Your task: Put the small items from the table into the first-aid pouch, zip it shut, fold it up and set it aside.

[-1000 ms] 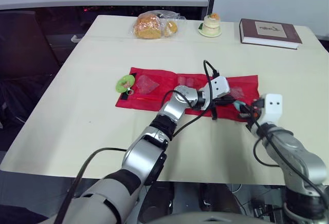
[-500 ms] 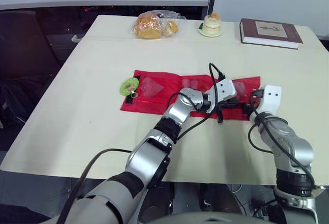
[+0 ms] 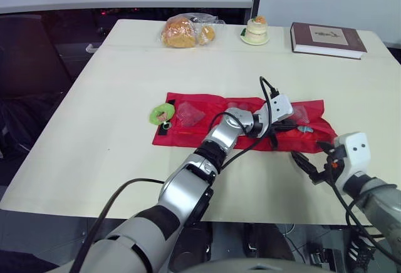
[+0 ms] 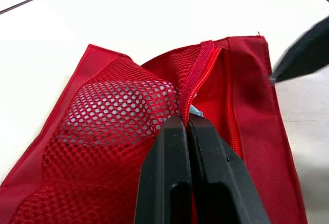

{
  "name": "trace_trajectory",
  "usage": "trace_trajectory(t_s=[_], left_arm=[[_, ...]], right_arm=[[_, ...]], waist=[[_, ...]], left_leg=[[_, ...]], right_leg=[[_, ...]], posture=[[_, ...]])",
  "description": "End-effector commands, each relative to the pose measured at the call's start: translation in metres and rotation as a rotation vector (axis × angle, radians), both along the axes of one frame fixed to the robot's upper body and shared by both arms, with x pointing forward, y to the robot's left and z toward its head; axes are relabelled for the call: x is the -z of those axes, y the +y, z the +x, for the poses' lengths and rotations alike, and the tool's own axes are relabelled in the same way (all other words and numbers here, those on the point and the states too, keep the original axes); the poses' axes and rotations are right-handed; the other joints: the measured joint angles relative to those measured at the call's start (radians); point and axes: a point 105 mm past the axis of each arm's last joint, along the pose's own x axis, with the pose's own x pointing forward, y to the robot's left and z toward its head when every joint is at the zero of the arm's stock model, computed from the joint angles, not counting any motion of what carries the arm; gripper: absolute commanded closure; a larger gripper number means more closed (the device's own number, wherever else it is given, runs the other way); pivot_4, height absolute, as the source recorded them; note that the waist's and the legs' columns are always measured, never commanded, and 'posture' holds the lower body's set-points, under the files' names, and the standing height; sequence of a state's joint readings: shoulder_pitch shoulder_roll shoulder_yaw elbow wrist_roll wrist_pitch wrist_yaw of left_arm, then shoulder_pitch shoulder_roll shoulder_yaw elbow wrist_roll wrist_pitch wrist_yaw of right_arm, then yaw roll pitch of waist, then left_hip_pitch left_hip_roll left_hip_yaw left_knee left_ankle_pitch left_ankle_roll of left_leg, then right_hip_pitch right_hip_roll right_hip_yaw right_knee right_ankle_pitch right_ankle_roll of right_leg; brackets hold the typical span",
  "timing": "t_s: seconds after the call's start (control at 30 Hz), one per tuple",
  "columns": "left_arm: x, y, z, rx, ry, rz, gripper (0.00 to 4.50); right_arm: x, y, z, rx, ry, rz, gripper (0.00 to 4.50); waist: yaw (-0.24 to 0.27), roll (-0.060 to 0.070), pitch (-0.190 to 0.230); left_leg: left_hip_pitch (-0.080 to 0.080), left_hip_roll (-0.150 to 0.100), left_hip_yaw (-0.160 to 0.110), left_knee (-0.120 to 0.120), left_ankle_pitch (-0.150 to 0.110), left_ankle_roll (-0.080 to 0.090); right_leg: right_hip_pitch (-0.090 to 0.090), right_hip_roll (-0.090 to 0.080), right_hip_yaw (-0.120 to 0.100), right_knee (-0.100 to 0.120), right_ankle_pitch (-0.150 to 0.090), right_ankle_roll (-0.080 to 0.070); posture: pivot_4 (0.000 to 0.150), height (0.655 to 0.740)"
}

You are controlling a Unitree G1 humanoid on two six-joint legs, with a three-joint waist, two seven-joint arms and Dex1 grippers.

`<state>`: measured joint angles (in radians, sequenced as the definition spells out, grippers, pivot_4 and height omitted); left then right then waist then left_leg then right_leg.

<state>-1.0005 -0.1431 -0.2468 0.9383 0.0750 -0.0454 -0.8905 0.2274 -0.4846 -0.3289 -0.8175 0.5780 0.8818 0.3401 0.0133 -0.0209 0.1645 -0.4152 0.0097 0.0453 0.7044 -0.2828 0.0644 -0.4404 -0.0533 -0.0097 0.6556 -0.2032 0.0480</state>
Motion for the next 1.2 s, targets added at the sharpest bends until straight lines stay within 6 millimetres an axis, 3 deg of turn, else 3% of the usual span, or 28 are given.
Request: trace_trajectory(t_s=[0.03, 0.1, 0.2, 0.27, 0.33, 0.43, 0.47, 0.63, 0.73, 0.83, 0.87, 0.9, 0.97, 1.0, 1.03, 1.1, 1.13, 1.2], left_arm=[[-0.024, -0.018, -0.008, 0.044, -0.013, -0.094, 4.50], [-0.030, -0.018, -0.009, 0.052, 0.016, -0.134, 4.50], [-0.038, -0.009, -0.016, 0.135, 0.056, -0.178, 3.56], [-0.039, 0.008, -0.018, 0.176, 0.064, -0.180, 2.38], [-0.039, 0.026, -0.020, 0.205, 0.058, -0.171, 1.76], [-0.045, 0.059, -0.027, 0.238, 0.072, -0.166, 0.31], [-0.048, 0.076, -0.029, 0.240, 0.060, -0.152, 0.03], [-0.054, 0.125, -0.038, 0.229, 0.043, -0.083, 0.03], [-0.061, 0.168, -0.043, 0.178, 0.029, -0.020, 0.03], [-0.068, 0.192, -0.048, 0.121, 0.012, 0.003, 0.03], [-0.069, 0.196, -0.049, 0.106, 0.014, -0.004, 0.00], [-0.070, 0.199, -0.050, 0.091, 0.017, -0.011, 0.00], [-0.069, 0.206, -0.055, 0.079, 0.020, -0.008, 0.00], [-0.069, 0.208, -0.058, 0.074, 0.020, -0.012, 0.00], [-0.069, 0.209, -0.059, 0.072, 0.019, -0.015, 0.00], [-0.070, 0.211, -0.063, 0.066, 0.017, -0.018, 0.00], [-0.069, 0.212, -0.065, 0.062, 0.015, -0.013, 0.00], [-0.067, 0.216, -0.069, 0.052, 0.017, -0.002, 0.00]], right_arm=[[-0.021, -0.012, -0.005, 0.051, -0.121, -0.018, 0.08], [-0.018, -0.022, -0.006, 0.104, -0.120, -0.026, 0.08], [-0.011, -0.038, -0.008, 0.186, -0.104, -0.033, 0.00], [-0.003, -0.050, -0.007, 0.257, -0.090, -0.015, 0.00], [0.004, -0.058, -0.003, 0.299, -0.089, -0.004, 0.00], [0.019, -0.065, 0.002, 0.340, -0.071, 0.015, 0.00], [0.024, -0.063, 0.005, 0.345, -0.061, 0.061, 0.00], [0.031, -0.057, 0.018, 0.339, -0.072, 0.142, 0.00], [0.033, -0.048, 0.031, 0.313, -0.070, 0.242, 0.00], [0.037, -0.044, 0.037, 0.290, -0.055, 0.247, 0.00], [0.038, -0.045, 0.039, 0.290, -0.059, 0.233, 0.50], [0.038, -0.046, 0.041, 0.294, -0.061, 0.216, 0.70], [0.040, -0.051, 0.043, 0.293, -0.058, 0.161, 1.90], [0.041, -0.054, 0.043, 0.297, -0.060, 0.124, 2.08], [0.041, -0.058, 0.044, 0.304, -0.061, 0.099, 2.64], [0.039, -0.073, 0.045, 0.366, -0.075, 0.061, 3.39], [0.039, -0.086, 0.045, 0.415, -0.081, 0.027, 3.99], [0.035, -0.112, 0.043, 0.502, -0.111, -0.095, 4.44]], waist=[[0.000, 0.000, 0.000], [0.001, 0.000, 0.000], [0.000, 0.000, 0.000], [0.000, 0.000, 0.000], [-0.004, 0.001, 0.000], [-0.015, 0.003, -0.002], [-0.020, 0.003, -0.002], [-0.016, 0.005, -0.002], [-0.018, 0.006, -0.002], [-0.021, 0.006, -0.002], [-0.018, 0.006, -0.002], [-0.017, 0.006, -0.002], [-0.012, 0.006, -0.002], [-0.012, 0.006, -0.002], [-0.013, 0.006, -0.002], [-0.013, 0.006, -0.002], [-0.013, 0.006, -0.002], [-0.011, 0.007, -0.002]], left_leg=[[0.000, 0.000, 0.000, 0.000, 0.000, 0.000], [0.000, 0.000, 0.000, 0.000, 0.000, 0.000], [0.000, 0.000, 0.000, 0.000, 0.000, 0.000], [0.000, 0.000, 0.000, 0.000, 0.000, 0.000], [0.000, 0.000, 0.001, 0.000, 0.000, 0.000], [0.001, 0.001, 0.001, -0.001, 0.000, 0.000], [0.001, 0.001, 0.001, -0.001, 0.000, 0.000], [0.001, 0.002, 0.001, -0.001, 0.000, -0.001], [0.001, 0.001, 0.001, -0.001, 0.000, 0.000], [0.001, 0.002, 0.001, -0.001, 0.000, -0.001], [0.001, 0.002, 0.001, -0.001, 0.000, -0.001], [0.001, 0.002, 0.000, -0.001, 0.000, -0.001], [0.001, 0.001, 0.001, -0.001, 0.000, -0.001], [0.001, 0.001, 0.001, -0.001, 0.000, -0.001], [0.001, 0.001, 0.002, -0.001, 0.000, -0.001], [0.001, 0.001, 0.002, -0.001, 0.000, -0.001], [0.001, 0.001, 0.002, -0.001, 0.000, -0.001], [0.001, 0.001, 0.002, -0.001, 0.000, -0.001]], right_leg=[[0.000, 0.000, 0.000, 0.000, 0.000, 0.000], [0.000, 0.000, 0.000, 0.000, 0.000, 0.000], [0.000, 0.000, 0.000, 0.000, 0.000, 0.000], [0.000, 0.000, 0.000, 0.000, 0.000, 0.000], [0.000, 0.000, 0.000, 0.000, 0.000, 0.000], [0.000, 0.001, 0.001, 0.001, 0.000, 0.000], [0.000, 0.001, 0.001, 0.001, 0.000, 0.000], [-0.001, 0.000, 0.001, 0.001, 0.000, 0.000], [0.000, 0.000, 0.001, 0.001, 0.000, 0.000], [-0.001, 0.000, 0.001, 0.001, 0.000, 0.000], [-0.001, 0.000, 0.001, 0.001, 0.000, 0.000], [-0.001, 0.000, 0.000, 0.001, 0.000, 0.000], [0.000, -0.001, 0.001, 0.001, 0.000, 0.000], [0.000, -0.001, 0.001, 0.001, 0.000, 0.000], [0.000, -0.001, 0.001, 0.001, 0.000, 0.000], [0.000, -0.001, 0.001, 0.001, 0.000, 0.000], [0.000, -0.001, 0.001, 0.001, 0.000, 0.000], [0.000, -0.001, 0.001, 0.001, 0.000, 0.000]], posture=[[0.150, 0.7289], [0.150, 0.7289], [0.150, 0.7289], [0.150, 0.7289], [0.150, 0.7289], [0.150, 0.7289], [0.150, 0.7289], [0.150, 0.7289], [0.150, 0.7289], [0.150, 0.7289], [0.150, 0.7289], [0.150, 0.7289], [0.150, 0.7289], [0.150, 0.7289], [0.150, 0.7289], [0.150, 0.7289], [0.150, 0.7289], [0.150, 0.7289]])
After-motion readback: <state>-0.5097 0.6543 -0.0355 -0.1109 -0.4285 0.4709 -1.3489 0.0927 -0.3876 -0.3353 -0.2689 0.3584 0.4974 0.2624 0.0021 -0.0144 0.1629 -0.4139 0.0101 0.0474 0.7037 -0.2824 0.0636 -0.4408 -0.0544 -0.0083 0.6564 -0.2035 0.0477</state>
